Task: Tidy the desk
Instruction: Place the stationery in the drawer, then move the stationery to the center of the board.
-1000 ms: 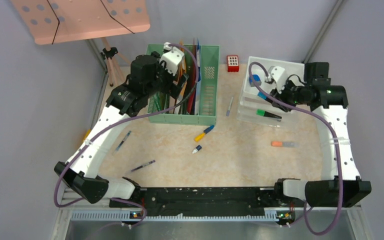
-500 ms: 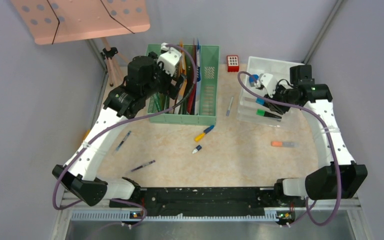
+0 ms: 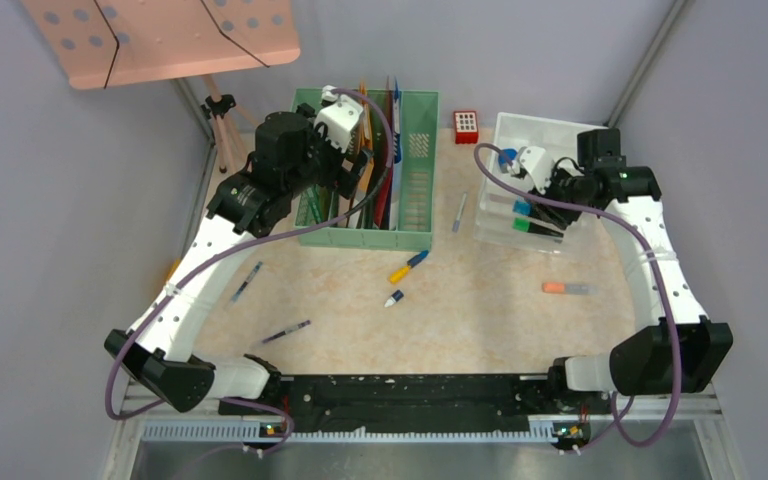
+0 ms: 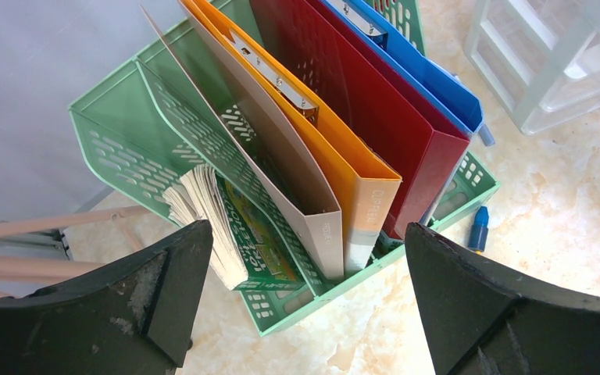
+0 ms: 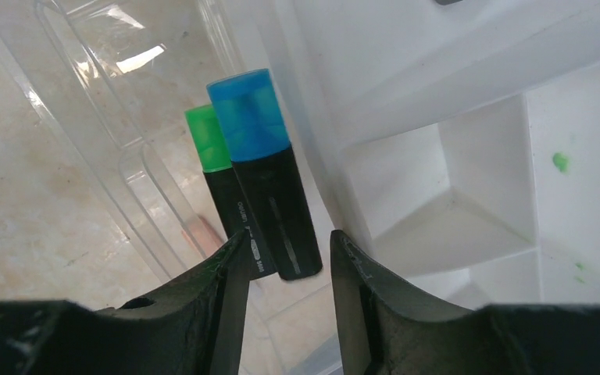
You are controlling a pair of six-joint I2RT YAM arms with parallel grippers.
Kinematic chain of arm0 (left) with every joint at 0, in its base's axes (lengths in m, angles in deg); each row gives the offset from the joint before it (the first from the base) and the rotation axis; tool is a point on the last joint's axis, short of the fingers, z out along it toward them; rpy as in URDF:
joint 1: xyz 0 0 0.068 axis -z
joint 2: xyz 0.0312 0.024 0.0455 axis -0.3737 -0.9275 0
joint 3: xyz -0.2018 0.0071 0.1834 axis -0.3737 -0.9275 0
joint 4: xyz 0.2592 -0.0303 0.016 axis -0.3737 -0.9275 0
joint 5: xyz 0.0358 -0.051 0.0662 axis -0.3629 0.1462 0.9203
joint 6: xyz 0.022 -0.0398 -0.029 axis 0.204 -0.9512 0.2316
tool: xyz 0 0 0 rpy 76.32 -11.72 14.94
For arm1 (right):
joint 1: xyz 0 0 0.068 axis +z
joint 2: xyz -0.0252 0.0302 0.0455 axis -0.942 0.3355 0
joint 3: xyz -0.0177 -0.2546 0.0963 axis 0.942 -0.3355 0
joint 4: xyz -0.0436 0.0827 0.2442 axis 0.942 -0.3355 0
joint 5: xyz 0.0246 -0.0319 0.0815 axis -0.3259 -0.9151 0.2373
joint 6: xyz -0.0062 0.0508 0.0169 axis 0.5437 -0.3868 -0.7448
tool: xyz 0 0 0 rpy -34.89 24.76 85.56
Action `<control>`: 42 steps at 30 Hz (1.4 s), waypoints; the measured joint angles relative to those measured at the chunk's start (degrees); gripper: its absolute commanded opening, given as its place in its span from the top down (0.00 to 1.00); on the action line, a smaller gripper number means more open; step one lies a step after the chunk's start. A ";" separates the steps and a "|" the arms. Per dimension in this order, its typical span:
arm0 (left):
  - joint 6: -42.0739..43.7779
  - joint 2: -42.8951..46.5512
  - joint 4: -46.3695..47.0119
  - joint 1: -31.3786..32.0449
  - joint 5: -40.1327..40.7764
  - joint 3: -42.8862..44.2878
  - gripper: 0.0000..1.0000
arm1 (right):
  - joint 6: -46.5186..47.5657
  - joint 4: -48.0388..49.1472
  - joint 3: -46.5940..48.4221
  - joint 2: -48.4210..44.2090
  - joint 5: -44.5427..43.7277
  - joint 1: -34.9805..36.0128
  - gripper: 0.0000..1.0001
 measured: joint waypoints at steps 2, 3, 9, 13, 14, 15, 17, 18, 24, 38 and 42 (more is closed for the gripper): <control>0.00 0.00 0.02 0.00 0.00 0.00 0.02 | -0.22 0.00 0.00 0.00 -0.28 0.02 0.52; 0.00 0.00 0.02 0.00 0.00 0.00 0.01 | -0.42 -0.20 0.00 0.00 -0.35 0.02 0.51; 0.00 0.00 0.02 0.00 0.00 0.00 0.01 | -1.11 -0.26 0.00 -0.02 -1.09 0.02 0.50; 0.00 0.00 0.02 0.00 0.00 0.00 0.02 | -2.19 -0.28 0.07 -0.70 -1.05 0.02 0.49; 0.00 0.00 0.02 0.00 0.00 0.00 0.01 | -2.67 -0.39 0.13 -1.27 -0.90 0.02 0.48; 0.00 0.00 0.02 0.00 0.00 0.00 0.01 | -3.13 -0.68 0.20 -2.01 -0.68 0.02 0.48; 0.00 0.00 0.02 0.00 0.00 0.00 0.01 | -4.09 -1.68 0.24 -4.09 -0.13 0.02 0.47; 0.00 0.00 0.04 0.00 0.00 0.00 0.01 | -4.70 -2.45 0.22 -5.62 0.28 0.02 0.47; 0.02 0.17 0.46 -0.09 0.00 -0.94 0.01 | -7.41 -4.92 -4.70 -18.95 0.44 0.02 0.46; -0.02 0.96 1.75 -0.26 -1.60 -3.87 0.01 | -11.45 -8.72 -29.27 -39.41 -8.90 -5.25 0.43; -0.04 1.36 2.27 -0.26 -2.25 -4.57 0.01 | -10.97 -8.07 -33.38 -41.11 -10.08 -7.85 0.43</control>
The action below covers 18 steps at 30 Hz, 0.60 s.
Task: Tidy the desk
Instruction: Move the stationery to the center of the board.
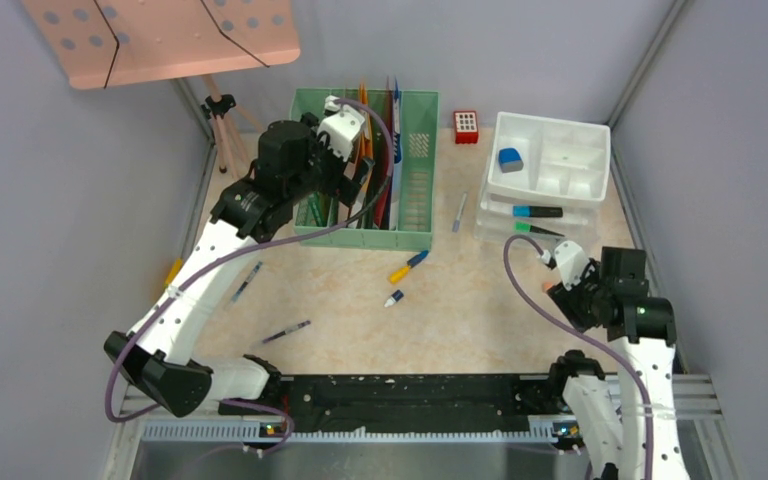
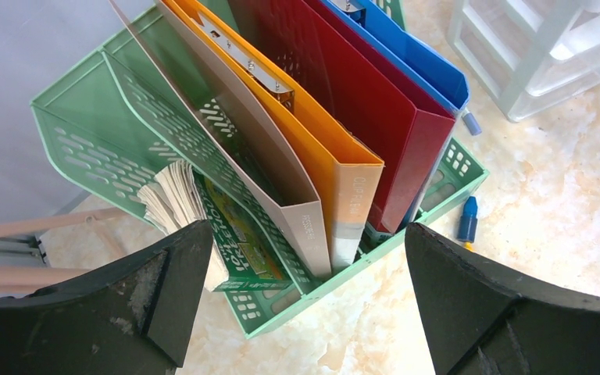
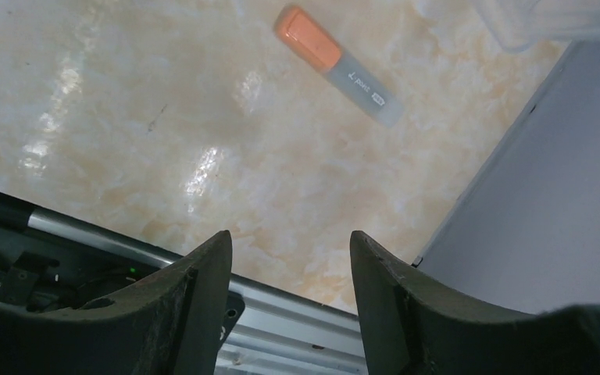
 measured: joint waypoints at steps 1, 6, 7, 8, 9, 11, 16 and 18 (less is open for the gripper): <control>-0.02 0.09 0.15 0.00 -0.20 -0.15 0.01 | 0.24 0.48 -1.01 0.17 0.02 -1.01 0.43; -0.09 0.66 1.03 -0.04 -1.05 -1.11 0.02 | 4.17 4.13 -4.00 4.74 4.31 -13.51 0.44; -0.17 0.76 1.14 -0.04 -1.07 -1.33 0.01 | 5.25 5.05 -4.11 6.03 5.62 -16.92 0.44; -0.20 0.81 1.14 -0.04 -1.18 -1.42 0.01 | 6.47 5.84 -4.11 7.52 7.37 -20.52 0.44; -0.20 0.87 1.20 -0.07 -1.20 -1.53 0.02 | 8.24 6.93 -4.11 9.55 9.57 -25.09 0.44; -0.22 0.90 1.36 -0.11 -1.22 -1.68 0.01 | 11.15 8.44 -4.11 13.18 12.96 -32.09 0.44; -0.28 0.90 1.64 -0.11 -1.27 -1.84 0.01 | 18.29 10.62 -4.11 23.32 20.26 -43.82 0.43; -0.44 0.90 1.86 -0.15 -1.31 -1.84 0.01 | 20.68 11.69 -4.11 26.12 22.60 -45.94 0.42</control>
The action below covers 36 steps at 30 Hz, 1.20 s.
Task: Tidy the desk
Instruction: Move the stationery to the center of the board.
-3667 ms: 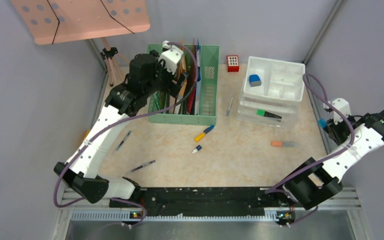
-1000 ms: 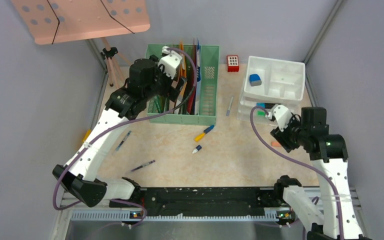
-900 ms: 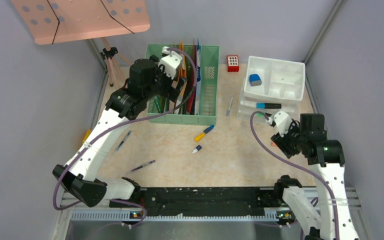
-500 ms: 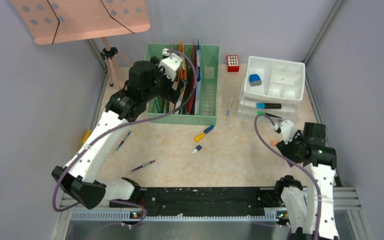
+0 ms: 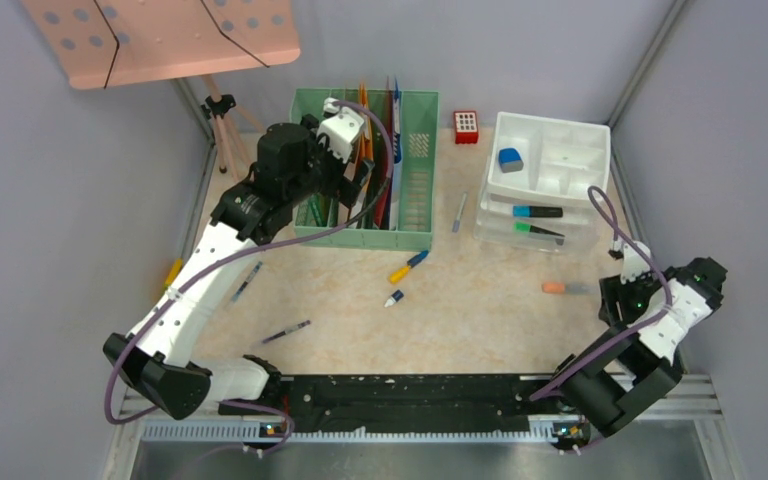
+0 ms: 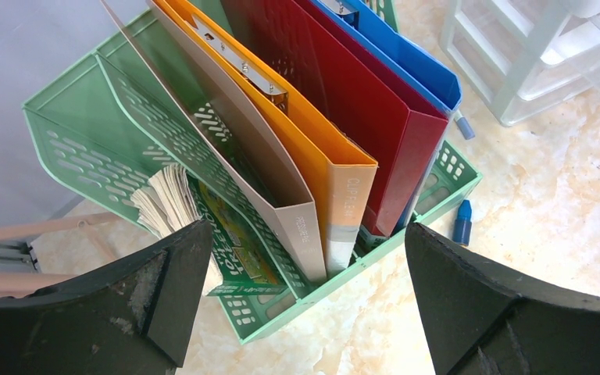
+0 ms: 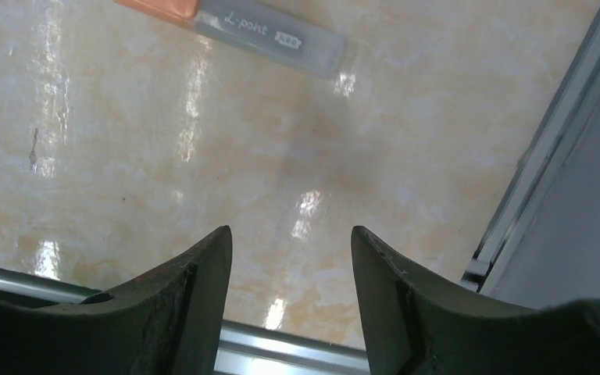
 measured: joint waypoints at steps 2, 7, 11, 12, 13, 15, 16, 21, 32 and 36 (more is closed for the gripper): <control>-0.07 -0.02 0.11 -0.04 -0.11 0.00 0.01 | 2.03 1.22 -0.11 2.12 2.21 -0.68 0.42; -0.37 -0.39 0.11 -0.15 -0.07 0.00 0.01 | 7.43 4.68 -2.27 5.64 9.16 -0.81 0.24; -0.37 -1.46 0.09 -0.15 0.20 0.04 0.01 | 13.35 6.54 -2.99 9.55 15.02 -0.81 0.16; -0.37 -1.77 0.09 -0.15 0.35 0.04 0.02 | 14.69 6.88 -2.99 10.71 16.28 -0.83 0.15; -0.35 -2.12 0.07 -0.17 0.44 0.11 0.01 | 16.15 7.17 -2.99 11.91 17.57 -0.85 0.15; -0.17 -2.82 0.02 -0.15 0.68 0.26 0.02 | 19.34 7.43 -2.97 14.84 19.93 -0.85 0.15; -0.09 -3.10 0.04 -0.17 0.81 0.35 0.02 | 21.22 7.41 -2.93 16.59 20.98 -0.85 0.15; 0.96 -3.41 0.09 -0.17 1.70 0.35 0.01 | 29.90 6.19 -1.27 24.39 24.63 -0.68 0.16; 2.25 -4.17 0.57 -0.33 4.57 -0.09 0.01 | 43.65 2.03 3.08 33.38 28.17 2.62 0.16; 2.25 -4.72 0.59 -0.37 4.68 -0.09 0.01 | 45.31 1.84 3.08 33.38 28.35 3.19 0.18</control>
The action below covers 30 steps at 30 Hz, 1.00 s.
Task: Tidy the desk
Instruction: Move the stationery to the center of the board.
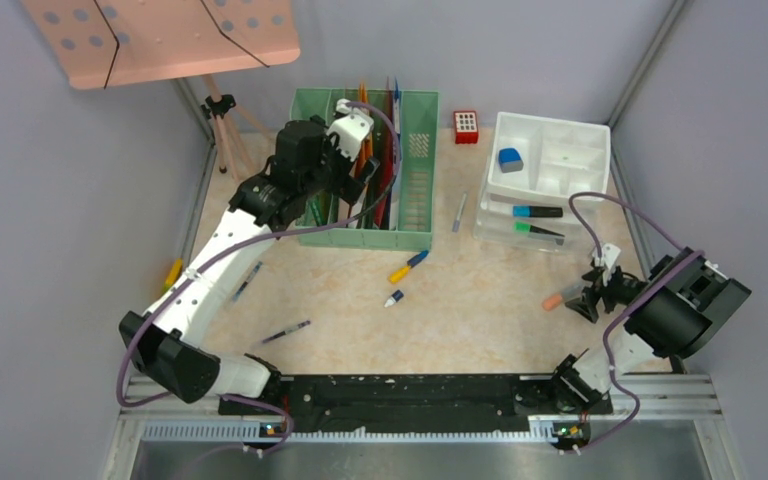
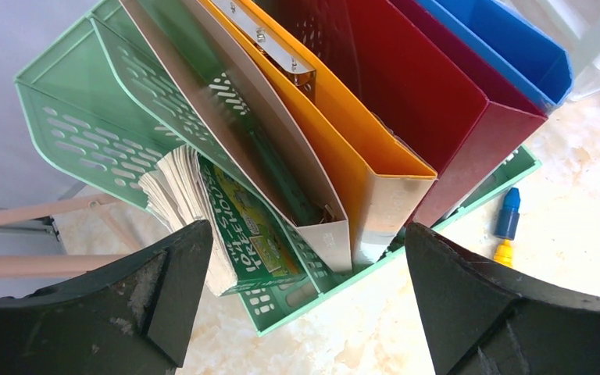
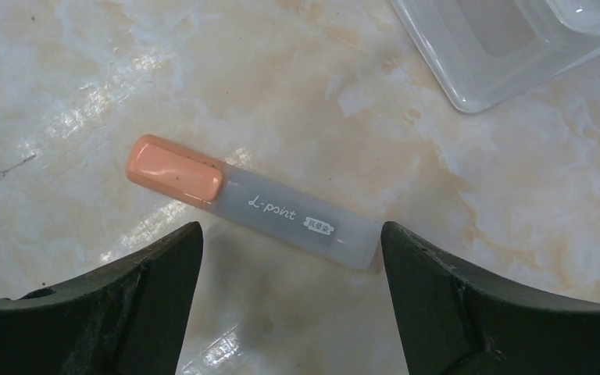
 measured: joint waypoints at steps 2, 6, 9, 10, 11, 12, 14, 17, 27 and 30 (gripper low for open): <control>0.00 -0.39 -0.02 -0.02 0.00 0.00 0.02 | 1.33 -0.81 0.00 0.00 -0.02 0.11 0.21; 0.00 -0.72 -0.02 -0.02 0.00 0.00 0.01 | 4.26 -3.63 -0.17 -0.13 -0.59 0.11 0.24; 0.00 -0.72 0.04 -0.02 0.00 0.00 0.01 | 6.49 -5.57 -2.14 -1.55 -1.46 0.09 0.25; 0.04 -0.72 0.02 -0.04 0.02 0.00 0.02 | 7.08 -6.29 -3.19 -2.45 -1.88 0.11 0.25; 0.07 -0.72 0.02 -0.07 0.04 0.00 0.01 | 7.65 -7.26 -4.37 -3.78 -2.40 0.11 0.25; 0.15 -0.72 0.04 -0.07 0.09 -0.04 0.02 | 8.04 -8.13 -5.33 -5.09 -2.80 0.11 0.25; 0.37 -0.63 0.24 -0.15 0.20 -0.31 0.02 | 8.61 -10.10 -6.86 -8.09 -3.54 0.09 0.25; 0.68 -0.22 0.39 -0.22 0.26 -1.14 0.01 | 9.09 -13.33 -8.07 -13.03 -4.63 0.09 0.25; 1.31 2.75 0.42 -0.26 0.42 -2.27 0.01 | 9.68 -23.26 -8.26 -31.21 -9.57 0.31 0.18; 1.33 3.52 0.74 -0.26 0.39 -2.62 0.01 | 9.66 -25.75 -8.07 -36.30 -10.58 3.34 0.18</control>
